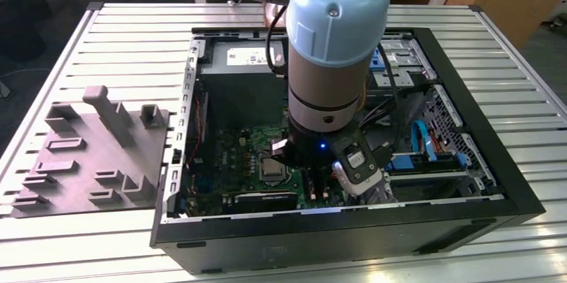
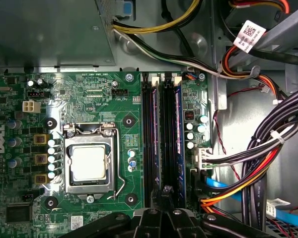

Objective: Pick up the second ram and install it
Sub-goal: 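Press down the second ram until it locks into place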

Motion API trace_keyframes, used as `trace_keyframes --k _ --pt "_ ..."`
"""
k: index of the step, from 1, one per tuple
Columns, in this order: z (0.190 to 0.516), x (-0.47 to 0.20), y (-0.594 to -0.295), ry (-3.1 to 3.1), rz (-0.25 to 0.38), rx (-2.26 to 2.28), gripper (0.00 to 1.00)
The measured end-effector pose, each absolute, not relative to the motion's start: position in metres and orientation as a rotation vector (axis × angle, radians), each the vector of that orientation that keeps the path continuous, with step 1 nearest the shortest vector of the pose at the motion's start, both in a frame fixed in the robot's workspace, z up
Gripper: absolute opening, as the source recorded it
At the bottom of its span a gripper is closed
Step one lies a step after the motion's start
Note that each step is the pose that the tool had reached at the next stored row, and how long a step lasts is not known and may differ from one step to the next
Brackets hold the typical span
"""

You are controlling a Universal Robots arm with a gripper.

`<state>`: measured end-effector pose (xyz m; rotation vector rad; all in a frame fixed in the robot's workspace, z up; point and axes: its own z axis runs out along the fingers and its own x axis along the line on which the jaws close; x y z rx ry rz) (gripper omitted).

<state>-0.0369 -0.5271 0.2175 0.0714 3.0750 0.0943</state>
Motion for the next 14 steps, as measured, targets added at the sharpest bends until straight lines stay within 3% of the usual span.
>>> trace_keyframes --k 14 --pt "0.226 -0.037 -0.527 3.075 0.095 0.071 0.1"
